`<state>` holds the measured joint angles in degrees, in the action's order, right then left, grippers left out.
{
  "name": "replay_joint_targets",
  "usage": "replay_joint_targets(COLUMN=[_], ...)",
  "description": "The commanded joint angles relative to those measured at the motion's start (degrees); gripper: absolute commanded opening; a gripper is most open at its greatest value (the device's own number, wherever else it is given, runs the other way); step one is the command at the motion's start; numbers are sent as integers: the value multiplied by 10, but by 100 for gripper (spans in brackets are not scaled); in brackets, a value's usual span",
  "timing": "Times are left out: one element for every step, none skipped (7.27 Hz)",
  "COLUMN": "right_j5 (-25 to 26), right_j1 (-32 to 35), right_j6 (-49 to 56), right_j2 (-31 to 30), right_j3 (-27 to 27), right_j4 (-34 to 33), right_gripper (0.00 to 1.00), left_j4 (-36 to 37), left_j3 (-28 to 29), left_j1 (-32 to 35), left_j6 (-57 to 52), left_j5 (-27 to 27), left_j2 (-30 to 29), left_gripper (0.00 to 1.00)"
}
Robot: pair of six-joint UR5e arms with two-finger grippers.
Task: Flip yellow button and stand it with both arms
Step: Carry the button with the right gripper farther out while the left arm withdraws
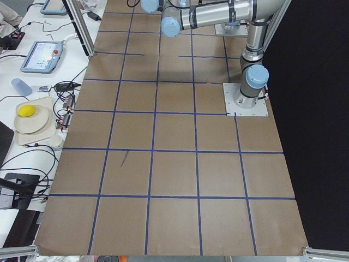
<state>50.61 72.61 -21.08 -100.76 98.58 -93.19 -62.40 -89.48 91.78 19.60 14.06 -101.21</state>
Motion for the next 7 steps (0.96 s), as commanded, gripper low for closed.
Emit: replay_joint_targets(right_j5=[86, 162, 197, 205, 228, 228, 220], right_j1=[-53, -77, -105, -144, -176, -212, -250], right_j6=[227, 357, 498, 571, 678, 763, 852], right_j2=[0, 1, 4, 4, 5, 12, 20], right_j3=[6, 21, 50, 83, 123, 165, 198], right_j4=[47, 43, 29, -37, -94, -164, -218], right_gripper=[9, 8, 7, 7, 7, 7, 7], left_j4=[12, -7, -49, -63, -88, -178, -245], left_j3=[55, 48, 55, 58, 46, 46, 44], left_j1=[-1, 2, 7, 15, 36, 44, 37], left_j6=[99, 102, 101, 94, 74, 0, -92], left_j5=[172, 261, 361, 468, 557, 648, 682], left_j2=[20, 40, 46, 48, 49, 65, 89], left_gripper=[100, 100, 100, 100, 100, 100, 100])
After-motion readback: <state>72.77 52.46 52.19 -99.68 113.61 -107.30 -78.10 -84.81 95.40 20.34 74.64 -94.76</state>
